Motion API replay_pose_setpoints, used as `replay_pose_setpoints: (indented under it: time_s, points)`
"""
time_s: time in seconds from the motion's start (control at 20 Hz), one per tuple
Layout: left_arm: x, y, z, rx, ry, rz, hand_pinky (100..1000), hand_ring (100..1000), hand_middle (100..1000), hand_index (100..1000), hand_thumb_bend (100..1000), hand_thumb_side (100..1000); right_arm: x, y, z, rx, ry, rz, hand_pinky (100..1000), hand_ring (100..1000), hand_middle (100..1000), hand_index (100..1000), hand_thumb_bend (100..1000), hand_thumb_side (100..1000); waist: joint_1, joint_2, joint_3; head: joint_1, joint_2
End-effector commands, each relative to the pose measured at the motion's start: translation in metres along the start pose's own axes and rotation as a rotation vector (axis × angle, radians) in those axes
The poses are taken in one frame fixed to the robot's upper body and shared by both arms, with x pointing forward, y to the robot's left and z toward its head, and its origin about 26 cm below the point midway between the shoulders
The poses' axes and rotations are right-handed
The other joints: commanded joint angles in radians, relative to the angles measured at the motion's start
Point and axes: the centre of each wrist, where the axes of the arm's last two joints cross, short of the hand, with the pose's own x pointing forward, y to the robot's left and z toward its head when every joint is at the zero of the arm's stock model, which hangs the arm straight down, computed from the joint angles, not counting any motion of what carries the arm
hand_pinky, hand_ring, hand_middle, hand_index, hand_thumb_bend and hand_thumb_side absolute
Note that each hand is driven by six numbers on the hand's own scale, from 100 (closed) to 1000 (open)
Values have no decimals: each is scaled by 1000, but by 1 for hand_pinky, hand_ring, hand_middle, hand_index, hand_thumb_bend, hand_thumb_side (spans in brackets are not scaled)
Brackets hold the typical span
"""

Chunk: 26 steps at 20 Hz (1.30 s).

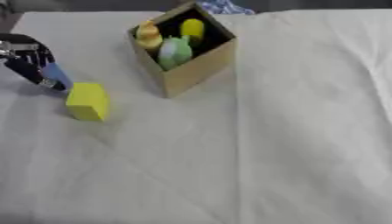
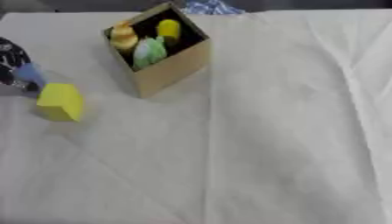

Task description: Pick up objects on the table and place them in the box.

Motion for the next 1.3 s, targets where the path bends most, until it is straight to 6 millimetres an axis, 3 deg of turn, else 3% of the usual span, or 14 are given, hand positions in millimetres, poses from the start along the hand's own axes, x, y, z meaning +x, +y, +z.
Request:
replay_pose_setpoints:
  time_s: [0.05, 0.3, 0.55, 0.7, 0.85, 1.0, 1.3]
  points:
    - [-5, 13, 9, 25, 13, 3, 785, 721, 621, 773, 456, 341, 6, -14, -2, -23, -25, 23, 894, 817, 666, 838, 100, 490, 1, -23, -1, 3, -17]
    - [-4, 11, 8, 5, 0, 3, 769, 688, 595, 746, 340, 126, 5, -14, -1, -28, -21, 18, 894, 818, 665, 838, 100, 499, 2, -26, -3, 3, -16]
    - [-1, 16, 10, 28, -19, -1, 749, 645, 547, 702, 228, 100, 5, -13, -1, -29, -16, 17, 894, 818, 666, 838, 100, 497, 3, -29, -5, 2, -15]
    - [9, 35, 18, 113, -64, -13, 748, 631, 536, 690, 179, 100, 5, -14, -1, -31, -16, 19, 894, 819, 665, 838, 100, 490, 4, -32, -7, 0, -12]
    - [36, 73, 33, 264, -146, -33, 752, 623, 528, 685, 129, 100, 5, -13, -1, -29, -17, 18, 894, 818, 664, 837, 100, 489, 4, -35, -6, -6, -8]
    - [80, 108, 46, 418, -272, -48, 760, 615, 520, 681, 100, 100, 5, -11, -2, -25, -20, 12, 894, 818, 664, 836, 100, 489, 4, -37, -6, -19, -4]
    - [161, 131, 45, 504, -484, -45, 762, 607, 515, 670, 100, 100, 11, -7, -6, -19, -40, -14, 893, 819, 664, 836, 100, 495, 1, -37, -21, -25, -8]
